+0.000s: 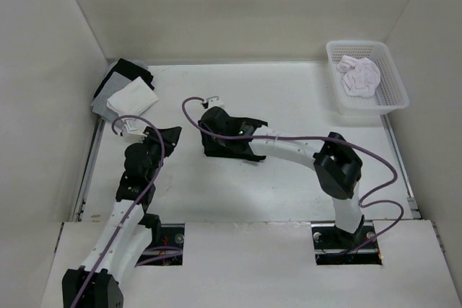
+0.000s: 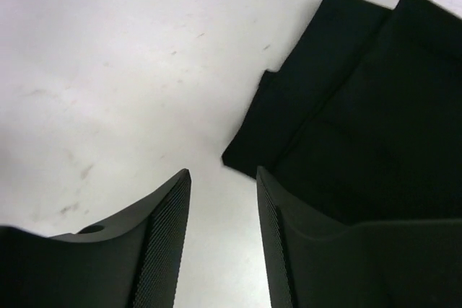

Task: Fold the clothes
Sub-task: Fold the tank top

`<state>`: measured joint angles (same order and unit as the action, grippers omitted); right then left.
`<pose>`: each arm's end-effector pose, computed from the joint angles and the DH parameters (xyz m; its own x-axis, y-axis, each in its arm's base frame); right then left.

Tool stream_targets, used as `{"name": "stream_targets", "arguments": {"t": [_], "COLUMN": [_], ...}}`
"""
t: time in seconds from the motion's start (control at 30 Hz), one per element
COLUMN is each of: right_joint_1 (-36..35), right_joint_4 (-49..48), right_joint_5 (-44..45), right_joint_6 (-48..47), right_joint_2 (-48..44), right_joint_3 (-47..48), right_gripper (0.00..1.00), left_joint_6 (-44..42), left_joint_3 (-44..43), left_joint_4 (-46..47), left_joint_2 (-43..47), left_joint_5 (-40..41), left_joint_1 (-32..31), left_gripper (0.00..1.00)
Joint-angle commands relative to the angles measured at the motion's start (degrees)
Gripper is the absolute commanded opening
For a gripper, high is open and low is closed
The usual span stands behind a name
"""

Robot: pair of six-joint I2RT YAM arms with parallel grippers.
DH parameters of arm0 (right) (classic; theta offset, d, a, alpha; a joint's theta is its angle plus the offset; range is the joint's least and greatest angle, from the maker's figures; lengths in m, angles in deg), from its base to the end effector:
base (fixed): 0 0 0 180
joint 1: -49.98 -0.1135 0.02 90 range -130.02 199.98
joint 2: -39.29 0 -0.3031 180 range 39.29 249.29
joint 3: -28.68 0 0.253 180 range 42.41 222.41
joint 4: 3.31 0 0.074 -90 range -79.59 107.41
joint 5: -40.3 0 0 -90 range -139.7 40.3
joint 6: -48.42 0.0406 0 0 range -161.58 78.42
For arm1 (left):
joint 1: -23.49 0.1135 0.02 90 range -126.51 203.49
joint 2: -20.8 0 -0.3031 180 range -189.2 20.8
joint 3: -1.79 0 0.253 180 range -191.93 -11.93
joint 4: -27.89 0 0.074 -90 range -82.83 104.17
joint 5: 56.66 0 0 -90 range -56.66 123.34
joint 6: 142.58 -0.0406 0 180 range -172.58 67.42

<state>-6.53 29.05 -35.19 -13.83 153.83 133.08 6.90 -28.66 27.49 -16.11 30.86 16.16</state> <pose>0.2725 0.3934 0.2681 -0.6584 -0.1782 -0.7313 -0.4507 0.8714 0.1935 0.1414 -0.0200 0.2534 -0.2067 -0.8412 -0.4998 -0.0157 0.5136 -0.8579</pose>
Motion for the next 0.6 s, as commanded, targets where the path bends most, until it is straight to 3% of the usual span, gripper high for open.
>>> {"name": "stream_targets", "arguments": {"t": [0.0,0.07,0.23,0.27,0.4,0.57], "right_joint_1": [0.6,2.7,10.4,11.7,16.9,20.3], "right_joint_4": [-6.0,-11.0,-17.2,-19.1,-29.6,-38.7], "right_joint_5": [-0.3,-0.8,-1.9,-2.5,-7.7,-13.6], "right_joint_6": [2.6,3.3,7.6,8.3,10.9,15.0], "right_joint_2": [-11.0,-16.4,-23.1,-24.0,-25.9,-21.9], "right_joint_3": [-5.6,-12.8,-27.4,-30.1,-39.7,-45.4], "right_gripper": [0.47,0.45,0.09,0.06,0.03,0.04], "left_joint_6": [1.1,1.2,-0.5,-1.0,-2.1,-1.3], "left_joint_3": [-0.1,-0.8,-5.1,-6.2,-10.9,-13.7], "left_joint_4": [4.0,6.7,15.6,17.2,22.8,26.5], "left_joint_2": [-3.2,-7.0,-21.2,-24.5,-37.9,-51.6], "left_joint_5": [-1.1,-0.1,4.5,5.6,6.7,5.3], "left_joint_1": [-1.6,-4.3,-17.0,-19.4,-24.9,-24.8], "left_gripper": [0.27,0.27,0.27,0.27,0.27,0.25]}}
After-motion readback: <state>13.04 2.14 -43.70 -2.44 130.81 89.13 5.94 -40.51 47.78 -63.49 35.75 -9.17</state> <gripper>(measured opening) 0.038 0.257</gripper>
